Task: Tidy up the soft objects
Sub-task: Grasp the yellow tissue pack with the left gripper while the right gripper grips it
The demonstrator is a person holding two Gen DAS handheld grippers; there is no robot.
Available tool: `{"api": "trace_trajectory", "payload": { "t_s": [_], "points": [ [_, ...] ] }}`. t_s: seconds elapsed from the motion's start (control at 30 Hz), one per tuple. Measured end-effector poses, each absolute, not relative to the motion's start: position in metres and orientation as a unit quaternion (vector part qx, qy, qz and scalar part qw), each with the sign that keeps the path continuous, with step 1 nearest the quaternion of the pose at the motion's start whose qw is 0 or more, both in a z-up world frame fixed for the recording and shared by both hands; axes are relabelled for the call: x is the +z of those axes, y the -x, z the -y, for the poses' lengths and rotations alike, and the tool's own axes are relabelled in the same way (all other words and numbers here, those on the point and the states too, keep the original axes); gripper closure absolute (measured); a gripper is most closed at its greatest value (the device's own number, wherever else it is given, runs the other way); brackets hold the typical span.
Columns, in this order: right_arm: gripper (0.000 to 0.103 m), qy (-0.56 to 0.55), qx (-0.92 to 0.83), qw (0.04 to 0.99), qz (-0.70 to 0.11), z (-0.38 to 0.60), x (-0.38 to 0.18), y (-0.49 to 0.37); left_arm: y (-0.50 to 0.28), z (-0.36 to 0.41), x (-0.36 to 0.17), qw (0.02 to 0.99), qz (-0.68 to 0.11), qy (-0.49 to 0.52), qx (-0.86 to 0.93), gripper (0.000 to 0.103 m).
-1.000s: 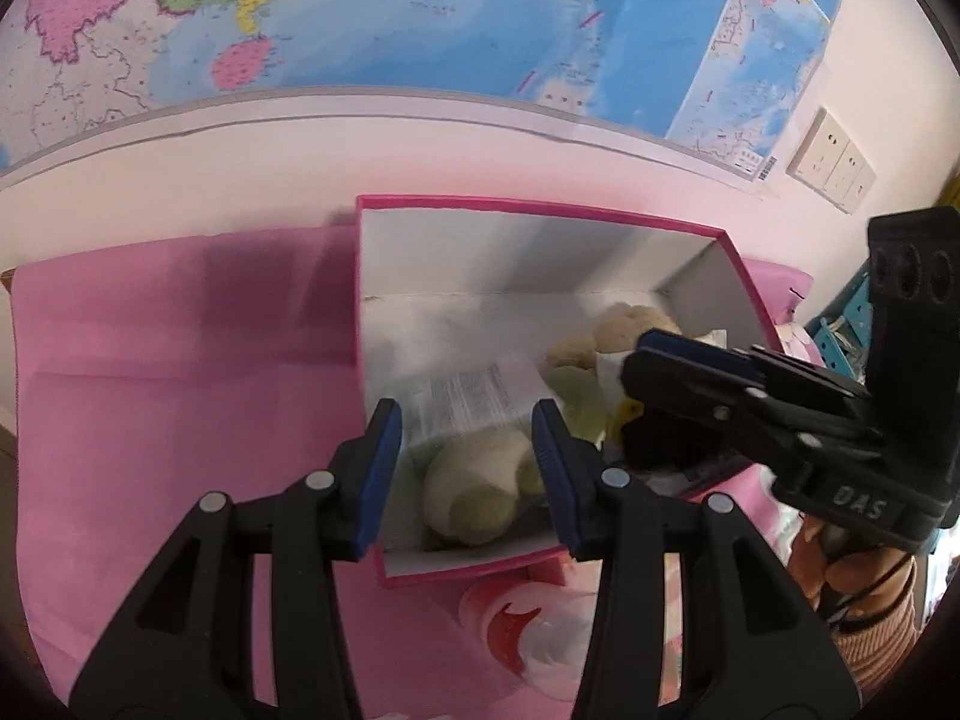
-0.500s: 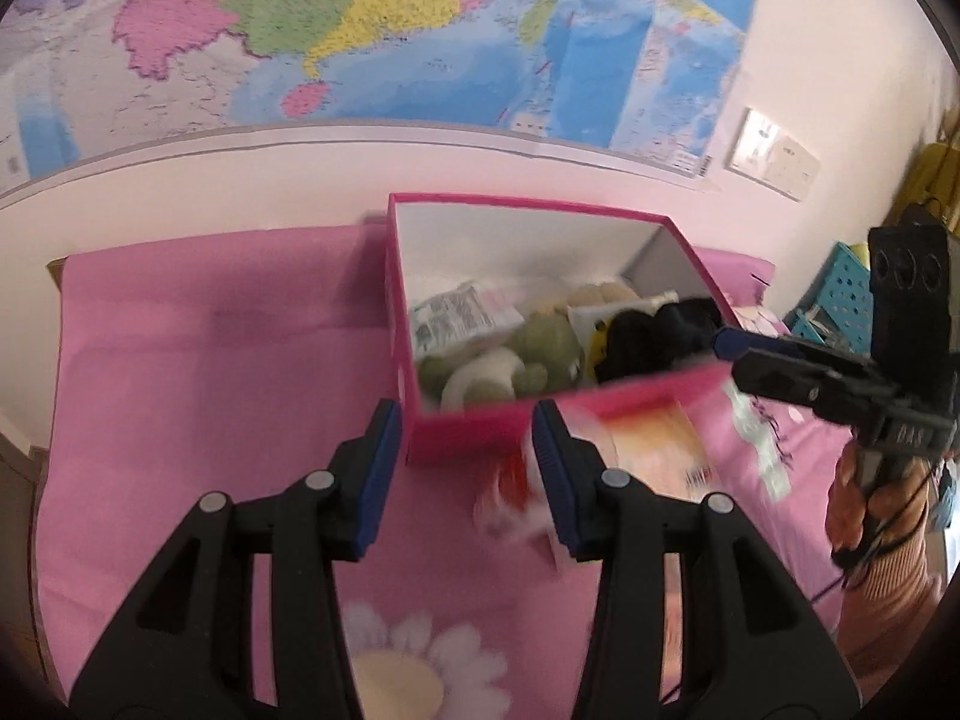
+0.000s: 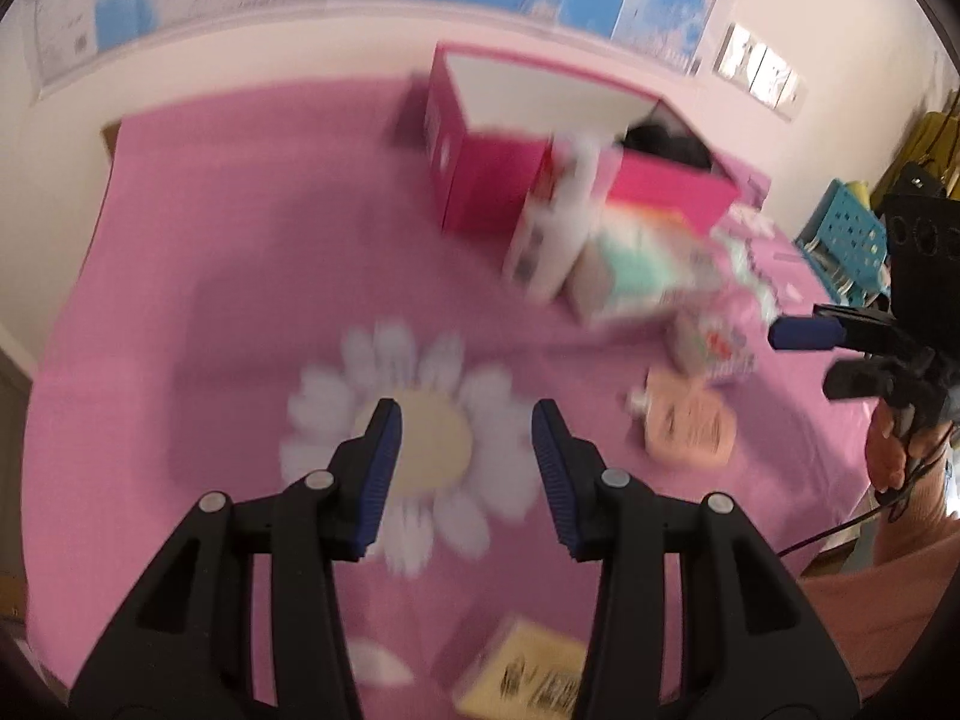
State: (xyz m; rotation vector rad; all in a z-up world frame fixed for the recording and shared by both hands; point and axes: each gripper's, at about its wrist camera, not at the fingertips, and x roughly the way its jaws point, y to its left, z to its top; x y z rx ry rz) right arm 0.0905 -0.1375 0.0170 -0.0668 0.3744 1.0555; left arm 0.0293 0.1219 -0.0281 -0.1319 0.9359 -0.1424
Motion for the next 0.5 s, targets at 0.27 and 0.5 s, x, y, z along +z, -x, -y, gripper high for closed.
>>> {"api": "trace_trajectory", "payload": {
  "t_s": [0.27, 0.5],
  "points": [
    [0.054, 0.074, 0.561, 0.778, -0.273, 0.083, -0.052, -0.068, 0.016, -0.131, -0.042, 0.878, -0.465, 0.086, -0.082, 0.056],
    [0.058, 0.088, 0.603, 0.718, -0.336, 0.04, -0.096, -0.06, 0.039, -0.133, -0.056, 0.863, -0.485, 0.102, -0.101, 0.056]
  ]
}}
